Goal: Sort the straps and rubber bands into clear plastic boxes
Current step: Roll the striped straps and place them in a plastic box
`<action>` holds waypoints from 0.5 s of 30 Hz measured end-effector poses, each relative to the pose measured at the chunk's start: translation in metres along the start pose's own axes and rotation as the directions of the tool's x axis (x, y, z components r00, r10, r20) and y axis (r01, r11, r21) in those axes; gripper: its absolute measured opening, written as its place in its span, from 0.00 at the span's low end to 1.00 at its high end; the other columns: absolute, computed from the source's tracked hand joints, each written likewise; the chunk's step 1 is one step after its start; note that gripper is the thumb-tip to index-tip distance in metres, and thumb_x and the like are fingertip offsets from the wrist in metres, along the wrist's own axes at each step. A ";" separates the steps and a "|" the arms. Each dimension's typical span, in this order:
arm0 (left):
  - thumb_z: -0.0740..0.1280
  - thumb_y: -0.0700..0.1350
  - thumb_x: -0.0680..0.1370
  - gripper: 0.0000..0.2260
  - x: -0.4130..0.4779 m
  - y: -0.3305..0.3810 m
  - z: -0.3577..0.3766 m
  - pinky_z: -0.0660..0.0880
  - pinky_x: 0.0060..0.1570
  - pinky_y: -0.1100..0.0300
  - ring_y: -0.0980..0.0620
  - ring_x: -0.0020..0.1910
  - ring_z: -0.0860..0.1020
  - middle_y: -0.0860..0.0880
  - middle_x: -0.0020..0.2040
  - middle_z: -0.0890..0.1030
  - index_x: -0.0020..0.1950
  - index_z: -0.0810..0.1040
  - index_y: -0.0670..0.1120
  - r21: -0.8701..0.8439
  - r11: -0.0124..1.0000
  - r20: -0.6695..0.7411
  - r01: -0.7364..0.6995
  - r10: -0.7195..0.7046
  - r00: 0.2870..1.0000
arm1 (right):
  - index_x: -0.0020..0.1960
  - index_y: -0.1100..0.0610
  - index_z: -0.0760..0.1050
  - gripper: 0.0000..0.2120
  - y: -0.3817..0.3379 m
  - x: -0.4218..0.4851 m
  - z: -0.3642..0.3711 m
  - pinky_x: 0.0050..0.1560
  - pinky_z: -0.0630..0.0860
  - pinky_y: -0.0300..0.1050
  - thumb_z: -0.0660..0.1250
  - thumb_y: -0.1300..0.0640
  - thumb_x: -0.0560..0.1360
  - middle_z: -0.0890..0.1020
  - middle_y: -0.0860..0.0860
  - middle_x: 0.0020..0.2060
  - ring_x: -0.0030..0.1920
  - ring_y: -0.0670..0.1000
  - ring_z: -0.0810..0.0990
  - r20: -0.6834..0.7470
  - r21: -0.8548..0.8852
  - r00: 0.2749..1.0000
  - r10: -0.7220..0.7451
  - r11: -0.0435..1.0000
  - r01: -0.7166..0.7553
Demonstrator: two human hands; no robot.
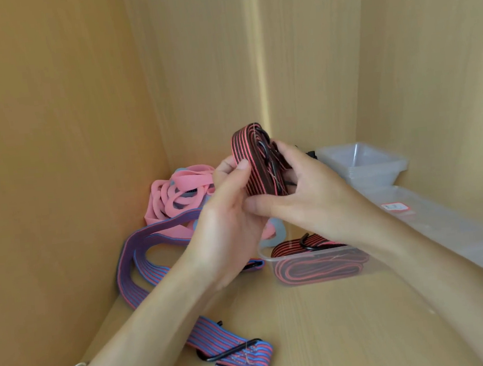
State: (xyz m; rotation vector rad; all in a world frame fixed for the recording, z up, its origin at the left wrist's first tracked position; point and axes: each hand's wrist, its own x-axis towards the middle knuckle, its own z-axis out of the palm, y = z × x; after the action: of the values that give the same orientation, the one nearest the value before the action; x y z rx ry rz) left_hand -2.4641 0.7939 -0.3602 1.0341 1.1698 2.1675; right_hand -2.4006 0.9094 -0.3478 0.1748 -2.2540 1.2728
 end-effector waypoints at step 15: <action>0.63 0.42 0.80 0.06 -0.003 -0.012 -0.013 0.73 0.48 0.65 0.70 0.36 0.76 0.55 0.44 0.78 0.53 0.69 0.51 0.740 0.668 -0.103 -0.077 0.226 0.969 | 0.53 0.58 0.82 0.25 -0.004 0.017 -0.071 0.47 0.69 0.47 0.70 0.45 0.61 0.83 0.54 0.38 0.40 0.48 0.83 0.318 -0.329 0.848 0.424 0.888 -0.321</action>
State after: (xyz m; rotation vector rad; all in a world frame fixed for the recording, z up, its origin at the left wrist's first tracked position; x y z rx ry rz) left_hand -2.4724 0.7919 -0.3758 1.2823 2.2368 1.9452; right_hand -2.3854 0.9683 -0.3073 -0.1431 -2.8840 1.1818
